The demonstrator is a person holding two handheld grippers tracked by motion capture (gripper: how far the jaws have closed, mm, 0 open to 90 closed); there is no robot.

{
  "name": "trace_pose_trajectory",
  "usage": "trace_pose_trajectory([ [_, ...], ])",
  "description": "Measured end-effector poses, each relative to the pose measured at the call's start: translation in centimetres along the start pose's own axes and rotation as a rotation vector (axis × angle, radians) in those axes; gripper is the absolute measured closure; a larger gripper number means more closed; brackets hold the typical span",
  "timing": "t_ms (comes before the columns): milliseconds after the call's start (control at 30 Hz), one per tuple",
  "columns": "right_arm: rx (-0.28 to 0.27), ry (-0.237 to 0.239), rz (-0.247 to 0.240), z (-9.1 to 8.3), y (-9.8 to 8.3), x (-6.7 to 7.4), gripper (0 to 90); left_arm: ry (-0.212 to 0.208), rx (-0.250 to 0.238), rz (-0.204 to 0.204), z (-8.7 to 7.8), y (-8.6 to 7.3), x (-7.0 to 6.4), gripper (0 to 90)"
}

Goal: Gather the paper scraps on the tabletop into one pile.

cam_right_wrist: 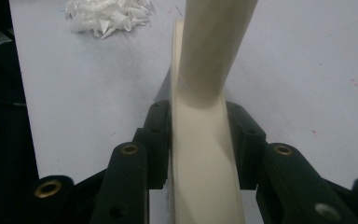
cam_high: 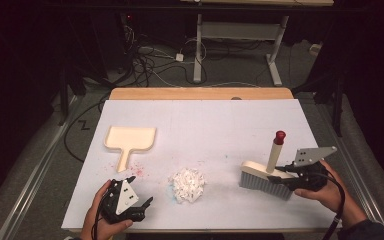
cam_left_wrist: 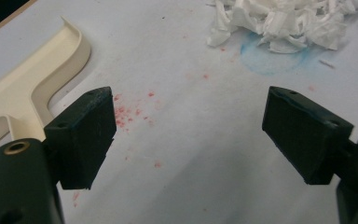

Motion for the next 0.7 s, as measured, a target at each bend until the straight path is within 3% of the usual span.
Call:
trace_pose_trajectory([
  [167, 0.027, 0.002, -0.01, 1.1, 1.1, -1.7, 60.9, 0.0, 0.003, -0.003, 0.1, -0.1, 0.1, 16.6],
  [400, 0.066, 0.001, 0.017, 2.9, 2.0, -3.4, 56.2, 0.003, 0.004, 0.002, 0.0, -0.2, 0.0, 16.6],
  [500, 0.059, -0.007, 0.04, 3.3, 2.2, -4.3, 52.1, 0.0, 0.003, 0.001, 0.0, -0.2, -0.1, 16.6],
  [600, 0.081, -0.049, 0.059, 3.6, 2.0, -5.3, 46.2, -0.002, 0.011, 0.008, 0.1, -0.2, -0.1, 16.6],
  [700, 0.094, -0.155, 0.1, 3.4, 1.7, -6.2, 48.4, -0.005, 0.011, 0.009, 0.2, -0.2, -0.2, 16.6],
])
Point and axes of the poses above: each handheld gripper's, and its own axes: z roughly forward along the jaws, y roughly out of its top, x roughly to its left, the point moved 6 cm from there along z, roughly forward along the jaws, and after that the axes turned 14 degrees about x, right-handed, at the moved point
